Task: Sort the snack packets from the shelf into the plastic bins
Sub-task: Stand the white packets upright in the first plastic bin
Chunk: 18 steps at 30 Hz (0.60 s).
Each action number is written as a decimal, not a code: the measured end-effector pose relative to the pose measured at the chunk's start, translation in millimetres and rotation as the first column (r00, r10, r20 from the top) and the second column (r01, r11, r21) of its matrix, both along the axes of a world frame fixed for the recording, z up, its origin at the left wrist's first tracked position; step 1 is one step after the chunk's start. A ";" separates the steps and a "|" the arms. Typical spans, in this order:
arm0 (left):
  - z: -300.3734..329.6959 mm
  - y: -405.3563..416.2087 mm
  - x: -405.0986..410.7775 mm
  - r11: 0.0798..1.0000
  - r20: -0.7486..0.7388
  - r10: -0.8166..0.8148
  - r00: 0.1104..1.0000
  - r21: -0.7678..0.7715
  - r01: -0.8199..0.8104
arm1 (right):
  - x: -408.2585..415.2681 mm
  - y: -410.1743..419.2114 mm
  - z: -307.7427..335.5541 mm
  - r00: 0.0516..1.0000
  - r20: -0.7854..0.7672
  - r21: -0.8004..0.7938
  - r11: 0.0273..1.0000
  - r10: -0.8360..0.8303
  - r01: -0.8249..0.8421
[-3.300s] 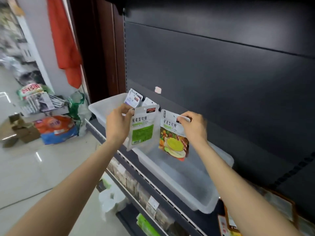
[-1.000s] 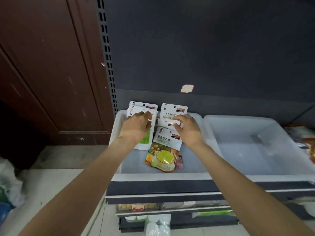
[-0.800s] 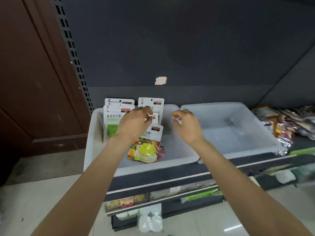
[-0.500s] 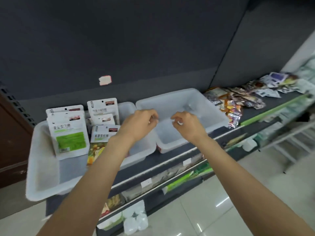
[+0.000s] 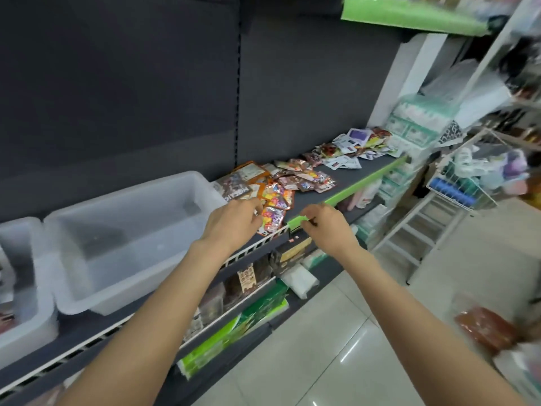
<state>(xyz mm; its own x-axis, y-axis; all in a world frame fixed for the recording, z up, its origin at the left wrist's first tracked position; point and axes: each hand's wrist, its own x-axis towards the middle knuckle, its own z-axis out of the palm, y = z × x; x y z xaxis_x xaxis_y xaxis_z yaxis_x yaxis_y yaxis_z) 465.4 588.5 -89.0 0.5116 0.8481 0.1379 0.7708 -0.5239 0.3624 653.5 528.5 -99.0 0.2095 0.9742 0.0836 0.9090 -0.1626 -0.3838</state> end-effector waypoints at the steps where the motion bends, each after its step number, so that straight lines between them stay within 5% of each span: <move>1: 0.2 2.1 19.1 1.000 0.012 -0.003 1.000 -0.003 0.003 | 21.2 0.7 -2.3 1.000 0.000 -0.008 1.000 -0.011 0.011; 9: -0.8 43.5 162.8 0.996 0.105 -0.073 0.992 -0.036 0.078 | 154.9 19.9 -4.2 0.992 -0.044 -0.014 0.992 -0.122 0.122; 18: 1.1 154.3 330.8 0.992 0.179 -0.118 0.977 -0.030 0.126 | 299.9 130.0 5.0 0.989 -0.013 0.029 0.989 -0.144 0.144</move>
<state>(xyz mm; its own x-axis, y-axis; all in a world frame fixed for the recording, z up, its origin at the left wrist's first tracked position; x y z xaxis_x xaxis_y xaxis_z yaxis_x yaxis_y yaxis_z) 796.2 742.8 -87.9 0.5824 0.7875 0.2016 0.6239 -0.5920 0.5103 953.4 658.5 -93.9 0.3486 0.9309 0.1088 0.8726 -0.2800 -0.4003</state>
